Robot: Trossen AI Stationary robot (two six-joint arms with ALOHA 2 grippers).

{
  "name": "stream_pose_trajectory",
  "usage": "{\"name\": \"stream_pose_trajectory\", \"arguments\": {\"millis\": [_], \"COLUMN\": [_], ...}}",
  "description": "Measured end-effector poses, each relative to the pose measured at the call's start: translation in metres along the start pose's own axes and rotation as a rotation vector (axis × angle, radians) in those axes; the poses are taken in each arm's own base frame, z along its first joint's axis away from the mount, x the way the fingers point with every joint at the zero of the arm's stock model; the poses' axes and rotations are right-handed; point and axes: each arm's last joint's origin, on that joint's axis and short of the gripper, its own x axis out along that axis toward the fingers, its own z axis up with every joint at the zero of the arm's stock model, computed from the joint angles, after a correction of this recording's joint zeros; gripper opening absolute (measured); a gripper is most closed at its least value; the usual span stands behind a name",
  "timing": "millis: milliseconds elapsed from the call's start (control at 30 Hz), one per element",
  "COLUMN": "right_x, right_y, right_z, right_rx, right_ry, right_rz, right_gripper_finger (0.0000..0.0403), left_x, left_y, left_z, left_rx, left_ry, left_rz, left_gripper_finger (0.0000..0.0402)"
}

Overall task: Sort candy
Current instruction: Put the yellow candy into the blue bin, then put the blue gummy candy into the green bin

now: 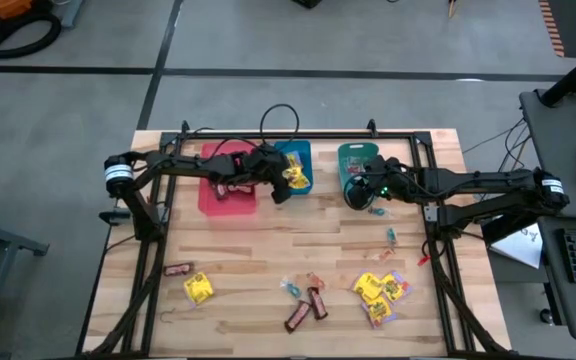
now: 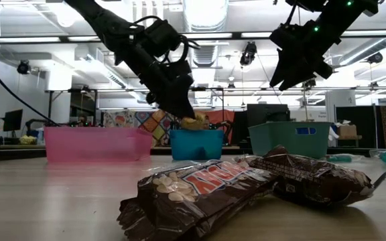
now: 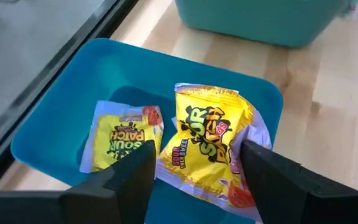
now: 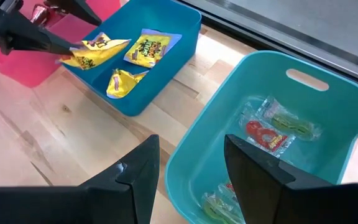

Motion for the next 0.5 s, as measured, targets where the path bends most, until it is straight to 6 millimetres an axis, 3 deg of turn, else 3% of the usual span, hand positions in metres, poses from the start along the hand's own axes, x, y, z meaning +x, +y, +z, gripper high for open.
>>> {"name": "stream_pose_trajectory", "arguments": {"millis": [133,500], "right_x": [0.0,0.0], "right_y": [0.0,0.0], "right_z": [0.0,0.0], "right_rx": [0.0,0.001], "right_ry": [0.0,0.011], "right_rz": [0.0,0.015], "right_gripper_finger": [0.0171,0.0171], "left_x": [-0.003,-0.021], "left_y": [0.003,0.007], "left_z": [0.009,0.04], "left_rx": [-0.103,-0.029], "left_ry": [-0.014,0.07], "left_rz": [0.051,0.145], "left_gripper_finger": [0.0219,0.022]}}
